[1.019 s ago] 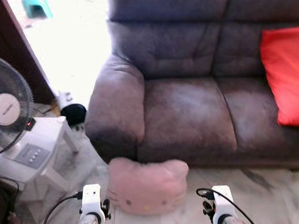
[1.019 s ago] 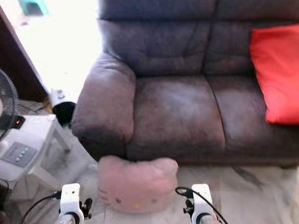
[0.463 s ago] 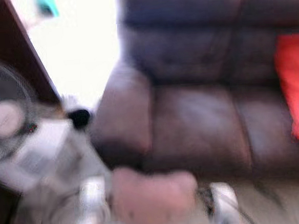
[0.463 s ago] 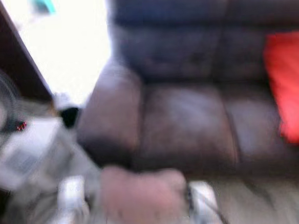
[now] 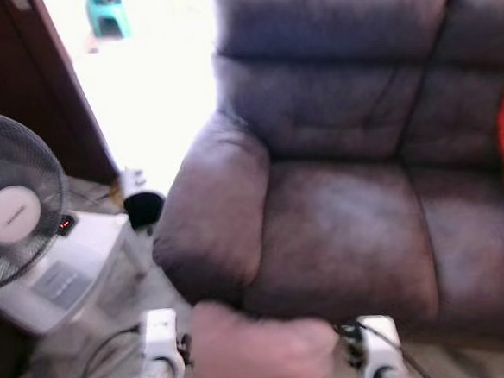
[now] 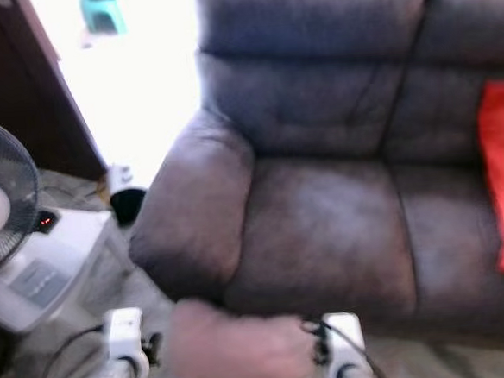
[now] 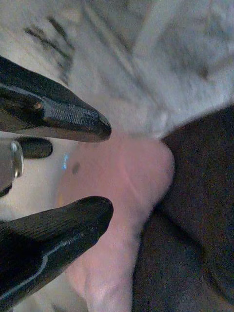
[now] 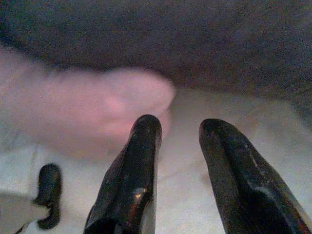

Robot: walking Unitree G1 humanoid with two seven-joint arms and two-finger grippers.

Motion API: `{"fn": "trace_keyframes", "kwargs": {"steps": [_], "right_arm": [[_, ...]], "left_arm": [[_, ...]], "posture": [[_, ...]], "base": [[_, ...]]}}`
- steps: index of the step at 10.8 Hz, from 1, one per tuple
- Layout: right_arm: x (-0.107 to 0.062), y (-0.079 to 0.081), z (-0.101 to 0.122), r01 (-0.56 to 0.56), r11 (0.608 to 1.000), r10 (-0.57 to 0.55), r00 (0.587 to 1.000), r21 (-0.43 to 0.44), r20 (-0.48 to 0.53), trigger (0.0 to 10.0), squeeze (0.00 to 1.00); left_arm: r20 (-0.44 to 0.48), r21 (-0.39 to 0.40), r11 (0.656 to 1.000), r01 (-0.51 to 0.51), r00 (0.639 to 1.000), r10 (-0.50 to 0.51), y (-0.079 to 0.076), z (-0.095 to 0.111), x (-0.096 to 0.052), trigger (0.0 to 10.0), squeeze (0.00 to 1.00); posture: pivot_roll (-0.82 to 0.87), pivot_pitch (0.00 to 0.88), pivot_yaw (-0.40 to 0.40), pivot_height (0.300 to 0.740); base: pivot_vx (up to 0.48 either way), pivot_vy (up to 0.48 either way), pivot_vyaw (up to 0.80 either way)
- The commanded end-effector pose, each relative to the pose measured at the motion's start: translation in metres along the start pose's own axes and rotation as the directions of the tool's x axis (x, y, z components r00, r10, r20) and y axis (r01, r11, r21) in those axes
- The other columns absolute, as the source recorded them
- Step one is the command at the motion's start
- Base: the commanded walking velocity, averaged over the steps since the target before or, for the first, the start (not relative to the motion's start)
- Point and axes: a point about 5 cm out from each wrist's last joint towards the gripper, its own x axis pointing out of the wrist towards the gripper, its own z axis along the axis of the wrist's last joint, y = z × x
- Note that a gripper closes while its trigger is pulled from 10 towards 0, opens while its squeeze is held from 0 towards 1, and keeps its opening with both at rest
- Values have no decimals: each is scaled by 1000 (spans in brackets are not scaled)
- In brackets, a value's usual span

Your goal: Move the pillow to the sofa from floor

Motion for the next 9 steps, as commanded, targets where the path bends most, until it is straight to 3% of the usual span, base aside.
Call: {"fn": "trace_keyframes", "kwargs": {"steps": [1,9], "right_arm": [[0,6,-4,-13,1000,13,1000,9,-11,10000,0],[-1,5,-6,-15,1000,15,1000,3,-20,10000,0]], "left_arm": [[-6,14,1000,-19,1000,19,9,-2,-1,10000,0],[-27,9,1000,-20,999,20,9,-8,-3,10000,0]], "posture": [[89,115,-72,740],[89,88,-72,740]], "base": [[0,0,0],[0,0,0]]}}
